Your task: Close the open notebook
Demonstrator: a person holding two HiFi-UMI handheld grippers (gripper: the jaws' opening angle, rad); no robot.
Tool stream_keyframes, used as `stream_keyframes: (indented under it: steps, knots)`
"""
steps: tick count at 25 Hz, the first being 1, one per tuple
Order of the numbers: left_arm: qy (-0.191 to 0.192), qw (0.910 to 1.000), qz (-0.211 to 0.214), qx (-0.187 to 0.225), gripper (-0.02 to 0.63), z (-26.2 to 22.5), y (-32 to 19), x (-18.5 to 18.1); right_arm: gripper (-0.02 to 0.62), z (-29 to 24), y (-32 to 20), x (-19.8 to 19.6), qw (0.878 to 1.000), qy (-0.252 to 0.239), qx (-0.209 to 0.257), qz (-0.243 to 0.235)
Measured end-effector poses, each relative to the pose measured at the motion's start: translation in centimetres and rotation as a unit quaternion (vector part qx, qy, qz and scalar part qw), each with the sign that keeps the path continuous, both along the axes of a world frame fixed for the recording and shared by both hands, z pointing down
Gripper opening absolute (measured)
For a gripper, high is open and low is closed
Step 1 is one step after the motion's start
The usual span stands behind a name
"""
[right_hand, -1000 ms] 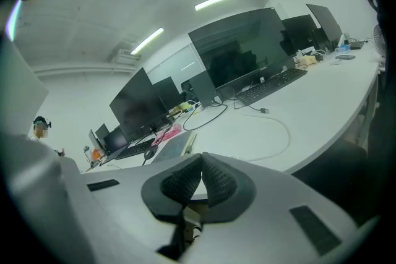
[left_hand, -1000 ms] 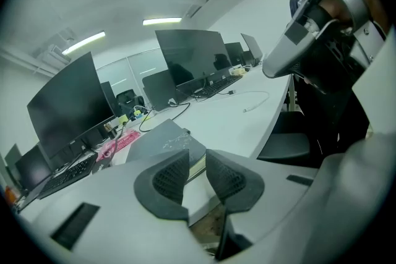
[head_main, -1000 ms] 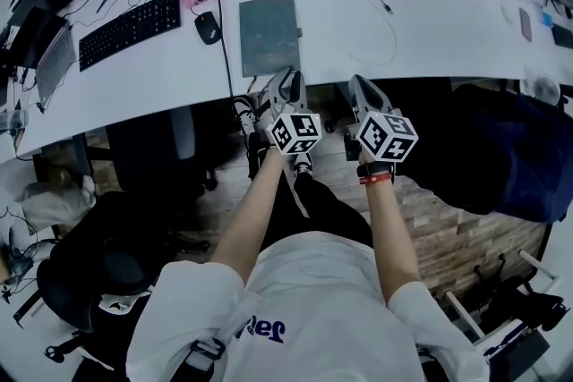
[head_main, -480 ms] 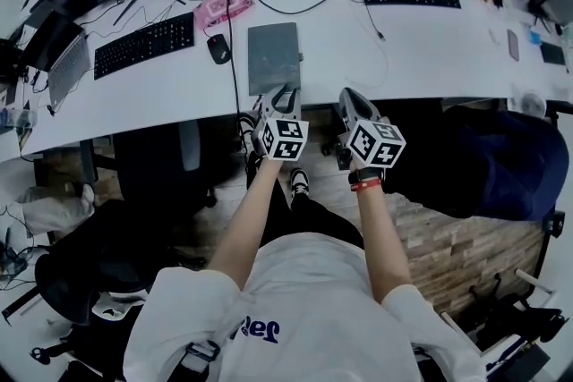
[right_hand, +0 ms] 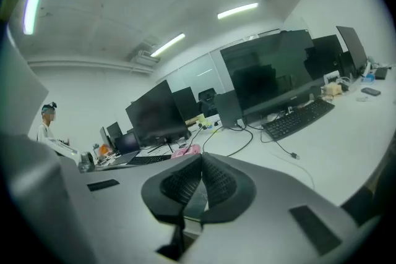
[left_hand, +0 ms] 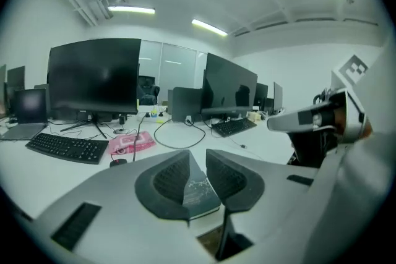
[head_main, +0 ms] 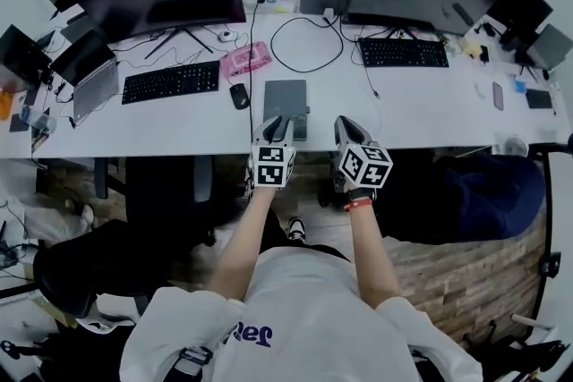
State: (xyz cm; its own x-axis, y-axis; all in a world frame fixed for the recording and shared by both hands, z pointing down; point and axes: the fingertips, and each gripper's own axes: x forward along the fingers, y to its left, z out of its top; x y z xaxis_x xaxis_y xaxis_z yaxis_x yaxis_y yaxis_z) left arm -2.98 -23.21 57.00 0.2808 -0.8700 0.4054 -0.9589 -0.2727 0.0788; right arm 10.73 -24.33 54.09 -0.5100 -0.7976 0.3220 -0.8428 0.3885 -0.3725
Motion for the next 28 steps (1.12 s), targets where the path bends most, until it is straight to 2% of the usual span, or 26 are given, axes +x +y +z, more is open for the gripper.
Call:
stream_keyframes:
  steps: [4,9,19,28]
  knots:
    - [0.035,0.9988,-0.001,0.034,0.089,-5.2,0.1,-1.5,-0.002,-2.7,-0.3,-1.4,0.999,0.024,0.032,-0.012]
    - [0.041,0.9970,-0.020,0.063,0.060,-9.2,1.1,-4.1,-0.002,-5.0,0.1,-3.4,0.998,0.035,0.056,-0.024]
    - [0.026,0.9946,-0.037,0.093,0.023,-10.5,2.5,-7.4,-0.002,-7.9,0.8,-5.9,0.994,0.036,0.098,-0.028]
    - [0.049,0.9927,-0.028,0.107,0.018,-11.1,3.3,-8.0,-0.002,-9.3,1.5,-6.3,0.992,0.039,0.118,-0.020]
